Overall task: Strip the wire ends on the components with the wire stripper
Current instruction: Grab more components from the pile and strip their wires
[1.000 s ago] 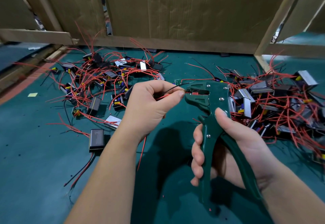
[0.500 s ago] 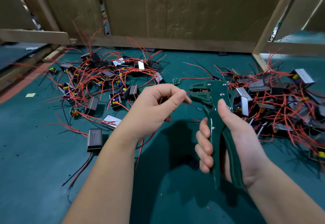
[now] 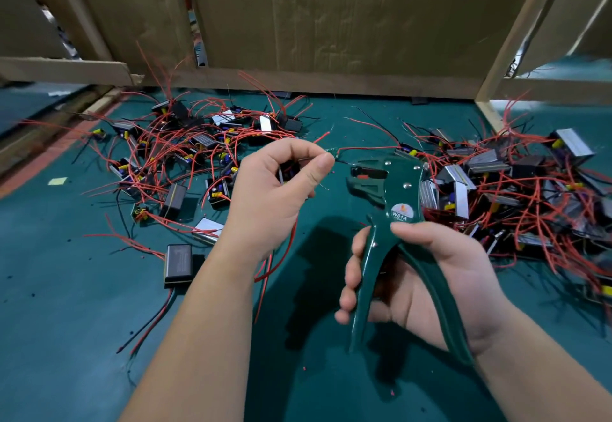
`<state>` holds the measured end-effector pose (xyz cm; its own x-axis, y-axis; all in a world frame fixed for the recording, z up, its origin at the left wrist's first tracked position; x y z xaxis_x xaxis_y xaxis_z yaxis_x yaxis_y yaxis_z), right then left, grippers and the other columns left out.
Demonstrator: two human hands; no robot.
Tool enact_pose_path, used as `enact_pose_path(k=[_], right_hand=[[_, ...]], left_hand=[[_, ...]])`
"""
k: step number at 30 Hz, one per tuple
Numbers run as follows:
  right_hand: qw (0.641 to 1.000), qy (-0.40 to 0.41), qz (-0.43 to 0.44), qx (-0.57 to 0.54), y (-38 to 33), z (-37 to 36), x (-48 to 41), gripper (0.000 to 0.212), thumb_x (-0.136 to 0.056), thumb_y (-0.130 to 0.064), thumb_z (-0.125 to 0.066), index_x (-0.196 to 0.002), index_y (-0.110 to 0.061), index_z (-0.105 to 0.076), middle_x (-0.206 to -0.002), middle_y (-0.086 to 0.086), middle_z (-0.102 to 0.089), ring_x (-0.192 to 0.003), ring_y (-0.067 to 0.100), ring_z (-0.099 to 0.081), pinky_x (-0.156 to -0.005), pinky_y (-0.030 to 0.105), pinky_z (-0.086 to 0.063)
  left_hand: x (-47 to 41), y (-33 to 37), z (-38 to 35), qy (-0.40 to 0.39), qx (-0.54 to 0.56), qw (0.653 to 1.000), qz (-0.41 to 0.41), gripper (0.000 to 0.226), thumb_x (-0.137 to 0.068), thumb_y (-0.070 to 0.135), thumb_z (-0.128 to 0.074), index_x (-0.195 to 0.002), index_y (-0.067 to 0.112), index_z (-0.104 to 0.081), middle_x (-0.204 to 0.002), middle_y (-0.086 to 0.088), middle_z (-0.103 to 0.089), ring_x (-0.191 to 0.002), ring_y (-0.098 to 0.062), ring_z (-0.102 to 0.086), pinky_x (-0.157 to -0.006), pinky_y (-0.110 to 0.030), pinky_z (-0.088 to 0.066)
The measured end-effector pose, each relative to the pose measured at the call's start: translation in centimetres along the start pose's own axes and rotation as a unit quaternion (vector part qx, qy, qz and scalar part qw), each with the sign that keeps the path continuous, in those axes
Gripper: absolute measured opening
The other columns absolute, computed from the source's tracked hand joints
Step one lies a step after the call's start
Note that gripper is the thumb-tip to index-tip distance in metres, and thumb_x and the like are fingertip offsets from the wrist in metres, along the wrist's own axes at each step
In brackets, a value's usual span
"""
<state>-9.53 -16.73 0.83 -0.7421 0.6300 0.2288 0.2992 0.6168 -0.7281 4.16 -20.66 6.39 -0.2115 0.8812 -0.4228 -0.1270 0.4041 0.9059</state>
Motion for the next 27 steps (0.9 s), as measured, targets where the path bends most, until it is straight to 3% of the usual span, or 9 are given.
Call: enact_pose_path(k=[4,18,27], right_hand=[[0.998,-0.061,0.005,-0.002,0.3,-1.0,0.1,0.039,-0.064,-0.03,-0.078,-0.088,-0.003,-0.064,-0.078,0.025,-0.061,-0.069,0.039,-0.062,-0.071,0.051,-0.053],[0.999,-0.035,0.017,0.03,0.0,-0.8,0.2,0.043,-0.065,-0.044,-0.079,-0.08,-0.006,-0.066,-0.072,0.021,-0.061,-0.064,0.036,-0.063,-0.065,0.046,-0.053],[0.999,-0.036,0.018,0.037,0.1,-0.7,0.4,0.046,-0.067,-0.051,-0.076,-0.078,-0.008,-0.065,-0.07,0.019,-0.061,-0.061,0.034,-0.062,-0.063,0.046,-0.054]], left_hand=[[0.1,0.2,-0.1,0.009,-0.021,1.0,-0.007,0.013,-0.087,0.014,-0.068,-0.077,0.022,-0.065,-0.061,0.016,-0.055,-0.055,-0.003,-0.048,-0.056,-0.015,-0.042],[0.3,0.3,-0.7,-0.001,-0.052,0.999,0.003,0.013,-0.086,0.014,-0.069,-0.077,0.023,-0.065,-0.074,0.008,-0.06,-0.06,-0.001,-0.051,-0.064,-0.019,-0.044],[0.5,0.7,-1.2,-0.012,-0.017,1.0,0.007,0.012,-0.087,0.009,-0.065,-0.078,0.017,-0.063,-0.062,0.013,-0.056,-0.055,-0.005,-0.047,-0.056,-0.016,-0.042]])
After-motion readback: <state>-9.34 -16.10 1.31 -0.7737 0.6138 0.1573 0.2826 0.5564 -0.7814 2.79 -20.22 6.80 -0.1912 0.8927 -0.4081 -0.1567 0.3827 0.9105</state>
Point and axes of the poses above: each hand's wrist, its own x-axis away from the middle knuckle, its own z-axis out of the back of the hand, y = z × x, the point moved 8 cm from there along -x, towards the middle knuckle
